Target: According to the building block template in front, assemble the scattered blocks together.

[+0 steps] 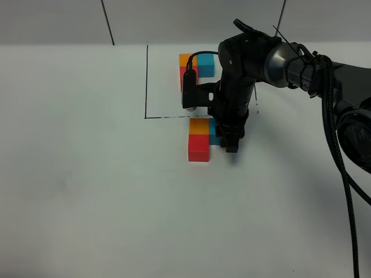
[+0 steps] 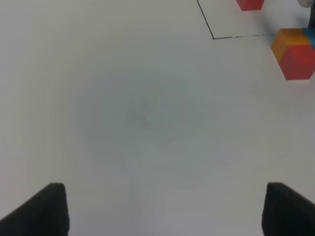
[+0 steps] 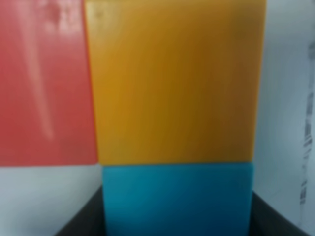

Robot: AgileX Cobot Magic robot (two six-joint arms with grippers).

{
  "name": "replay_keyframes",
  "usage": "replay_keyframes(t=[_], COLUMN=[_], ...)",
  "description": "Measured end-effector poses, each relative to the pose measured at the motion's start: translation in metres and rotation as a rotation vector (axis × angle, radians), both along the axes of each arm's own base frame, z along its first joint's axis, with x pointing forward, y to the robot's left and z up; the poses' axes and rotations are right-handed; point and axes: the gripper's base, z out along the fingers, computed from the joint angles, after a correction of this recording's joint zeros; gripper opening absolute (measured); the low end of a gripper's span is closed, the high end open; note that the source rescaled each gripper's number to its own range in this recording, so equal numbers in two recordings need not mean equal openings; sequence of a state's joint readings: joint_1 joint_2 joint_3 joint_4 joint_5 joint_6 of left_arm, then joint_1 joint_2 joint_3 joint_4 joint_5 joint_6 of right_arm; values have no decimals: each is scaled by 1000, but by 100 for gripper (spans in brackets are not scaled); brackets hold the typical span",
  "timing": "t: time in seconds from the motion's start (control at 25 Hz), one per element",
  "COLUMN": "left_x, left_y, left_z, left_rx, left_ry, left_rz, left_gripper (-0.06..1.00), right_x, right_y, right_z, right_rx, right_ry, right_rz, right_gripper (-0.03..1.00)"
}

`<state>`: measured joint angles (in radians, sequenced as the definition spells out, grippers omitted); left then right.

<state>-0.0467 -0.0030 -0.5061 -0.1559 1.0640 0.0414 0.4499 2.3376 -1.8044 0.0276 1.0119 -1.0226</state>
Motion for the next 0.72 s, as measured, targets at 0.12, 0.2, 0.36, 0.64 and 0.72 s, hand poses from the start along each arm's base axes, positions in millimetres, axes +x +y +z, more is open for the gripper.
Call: replay_keyframes(t=[0.12, 0.2, 0.36, 0.64, 0.72], left_x=[0, 0, 0, 0, 0], left_y=[0, 0, 0, 0, 0], left_z=[0, 0, 0, 0, 0], left_rx=[0, 0, 0, 0, 0], left_ry=[0, 0, 0, 0, 0], left_rz=[0, 0, 0, 0, 0], left_gripper=[83, 83, 83, 83, 83], right_x=[-1, -2, -5, 6, 4], right_y=[-1, -1, -3, -81, -123], right_z=[2, 8, 43, 122, 131], right_rx=[8, 12, 48, 316, 369], right_ry=[16, 17, -35, -65, -57], right_rz=[-10, -11, -48, -717, -931], right_gripper=[7, 21, 54, 73, 73])
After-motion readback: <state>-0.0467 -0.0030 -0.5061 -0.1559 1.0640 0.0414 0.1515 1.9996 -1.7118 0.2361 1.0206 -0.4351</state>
